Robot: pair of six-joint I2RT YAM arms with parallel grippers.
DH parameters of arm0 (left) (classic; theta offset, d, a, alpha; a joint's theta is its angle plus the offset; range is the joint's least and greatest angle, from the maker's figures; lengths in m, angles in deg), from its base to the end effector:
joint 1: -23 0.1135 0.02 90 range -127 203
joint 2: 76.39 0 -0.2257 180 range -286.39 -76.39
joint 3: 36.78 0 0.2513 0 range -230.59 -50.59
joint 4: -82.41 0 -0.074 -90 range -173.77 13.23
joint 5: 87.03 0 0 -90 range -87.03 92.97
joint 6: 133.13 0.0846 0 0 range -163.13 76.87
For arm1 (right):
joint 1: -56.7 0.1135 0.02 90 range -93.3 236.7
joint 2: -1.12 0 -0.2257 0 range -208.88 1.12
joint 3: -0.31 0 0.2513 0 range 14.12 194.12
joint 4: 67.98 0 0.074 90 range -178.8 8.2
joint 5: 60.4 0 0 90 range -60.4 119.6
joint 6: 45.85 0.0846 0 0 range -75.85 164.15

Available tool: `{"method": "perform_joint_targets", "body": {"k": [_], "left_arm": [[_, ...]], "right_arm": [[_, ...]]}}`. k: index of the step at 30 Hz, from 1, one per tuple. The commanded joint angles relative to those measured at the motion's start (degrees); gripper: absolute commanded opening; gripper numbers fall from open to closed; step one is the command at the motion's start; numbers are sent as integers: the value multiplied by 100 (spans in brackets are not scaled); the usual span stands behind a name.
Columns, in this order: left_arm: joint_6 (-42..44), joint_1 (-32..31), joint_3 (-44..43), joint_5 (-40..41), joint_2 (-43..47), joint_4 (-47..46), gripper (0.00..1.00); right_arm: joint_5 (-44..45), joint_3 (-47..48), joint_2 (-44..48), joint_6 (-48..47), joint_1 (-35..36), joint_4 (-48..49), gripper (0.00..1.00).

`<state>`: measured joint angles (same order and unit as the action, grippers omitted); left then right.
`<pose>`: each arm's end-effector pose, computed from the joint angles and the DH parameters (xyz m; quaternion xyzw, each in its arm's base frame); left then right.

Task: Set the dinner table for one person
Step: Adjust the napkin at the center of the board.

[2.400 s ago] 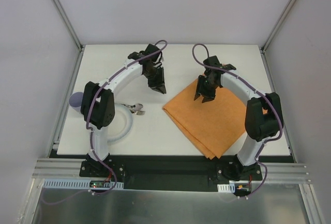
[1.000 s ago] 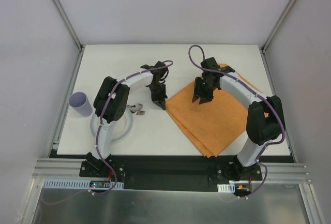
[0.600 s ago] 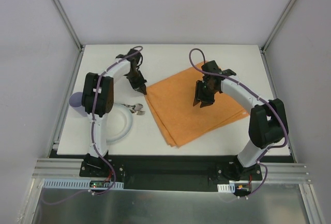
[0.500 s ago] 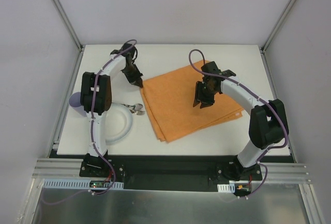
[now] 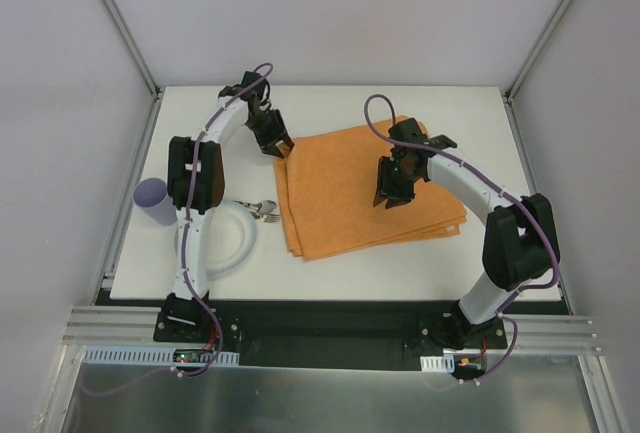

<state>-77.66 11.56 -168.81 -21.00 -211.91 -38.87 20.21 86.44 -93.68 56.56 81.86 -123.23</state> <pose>0.4856 -0.1333 0.1225 -0.1412 0.9403 -0.2773 0.1375 0.3168 0.1641 0.1591 -0.1262 0.9629 0.1479 0.1872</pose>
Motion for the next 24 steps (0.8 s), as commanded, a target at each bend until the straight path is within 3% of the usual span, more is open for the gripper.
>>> {"method": "perform_joint_targets", "body": {"k": [1, 10, 18, 20, 24], "left_arm": [[60, -77, 86, -179, 429, 106, 43], [77, -157, 1309, 1445, 1546, 185, 43], [-133, -139, 932, 2730, 1686, 783, 40], [-256, -183, 888, 2408, 1783, 731, 40], [-292, -463, 721, 549, 1521, 64, 40]], "right_arm": [[25, 301, -213, -203, -64, 108, 37], [-274, 564, -1022, -159, -732, 460, 34], [-292, 451, -1102, -229, -750, 513, 35], [-187, 407, -1163, -265, -759, 513, 34], [-55, 406, -1216, -300, -952, 522, 31]]}}
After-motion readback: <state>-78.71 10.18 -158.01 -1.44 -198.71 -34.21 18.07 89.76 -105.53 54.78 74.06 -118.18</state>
